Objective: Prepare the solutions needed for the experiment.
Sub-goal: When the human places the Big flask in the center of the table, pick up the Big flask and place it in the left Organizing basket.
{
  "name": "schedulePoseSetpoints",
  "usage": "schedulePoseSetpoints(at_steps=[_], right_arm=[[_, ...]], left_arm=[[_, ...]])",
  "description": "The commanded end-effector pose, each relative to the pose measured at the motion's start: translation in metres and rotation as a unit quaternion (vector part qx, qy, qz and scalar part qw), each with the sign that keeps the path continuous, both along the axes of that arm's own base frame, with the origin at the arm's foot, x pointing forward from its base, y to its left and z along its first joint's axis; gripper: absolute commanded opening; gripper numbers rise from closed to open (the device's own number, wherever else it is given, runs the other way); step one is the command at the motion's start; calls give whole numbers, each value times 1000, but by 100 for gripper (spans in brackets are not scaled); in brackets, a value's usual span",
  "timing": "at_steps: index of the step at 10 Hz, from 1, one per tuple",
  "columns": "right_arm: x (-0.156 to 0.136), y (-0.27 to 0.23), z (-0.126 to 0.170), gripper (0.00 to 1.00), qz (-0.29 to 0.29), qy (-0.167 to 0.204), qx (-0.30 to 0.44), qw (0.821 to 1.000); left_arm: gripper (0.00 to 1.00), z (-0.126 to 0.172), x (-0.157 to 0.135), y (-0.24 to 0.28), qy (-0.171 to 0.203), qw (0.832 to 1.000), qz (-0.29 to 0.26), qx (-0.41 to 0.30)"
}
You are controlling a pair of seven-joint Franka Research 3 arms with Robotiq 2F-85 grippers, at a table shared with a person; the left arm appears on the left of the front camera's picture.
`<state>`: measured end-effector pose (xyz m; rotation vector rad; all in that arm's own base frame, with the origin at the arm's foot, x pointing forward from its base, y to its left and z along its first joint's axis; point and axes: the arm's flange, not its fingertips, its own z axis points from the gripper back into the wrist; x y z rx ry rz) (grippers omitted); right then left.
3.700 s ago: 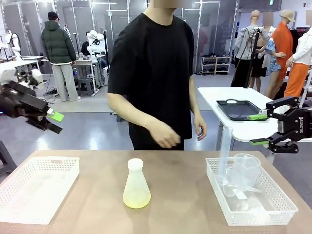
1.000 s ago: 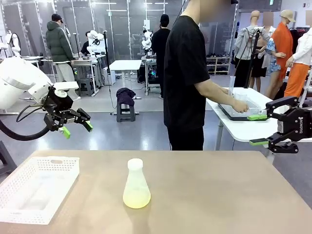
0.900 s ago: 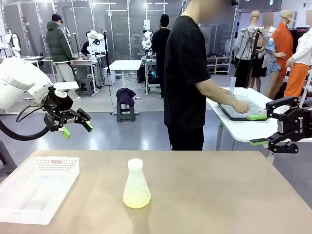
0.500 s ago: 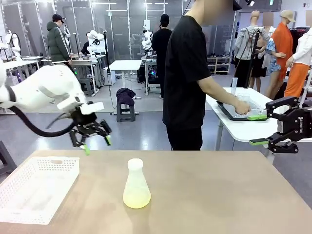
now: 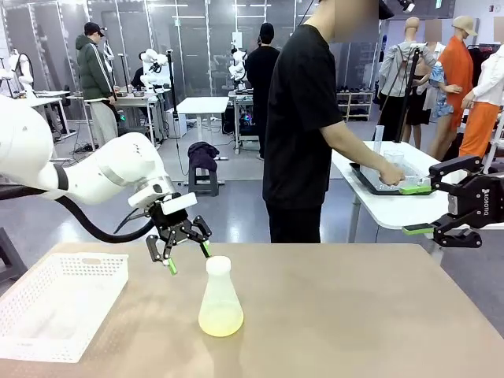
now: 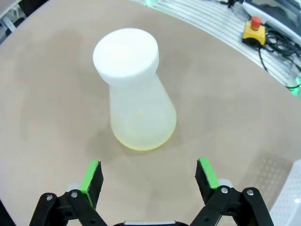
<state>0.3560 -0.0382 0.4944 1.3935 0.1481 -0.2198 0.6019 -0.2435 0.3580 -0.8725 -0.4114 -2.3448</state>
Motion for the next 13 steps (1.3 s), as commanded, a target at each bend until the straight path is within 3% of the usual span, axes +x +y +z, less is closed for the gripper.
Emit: schedulePoseSetpoints(at_steps=[1, 13], right_arm=[[1, -2, 2, 66, 2, 2, -2, 1000], [1, -2, 2, 66, 2, 2, -2, 1000]], left_arm=[[100, -1, 15, -5, 18, 999, 7, -43], [100, -51, 18, -43, 191, 965, -48, -175]])
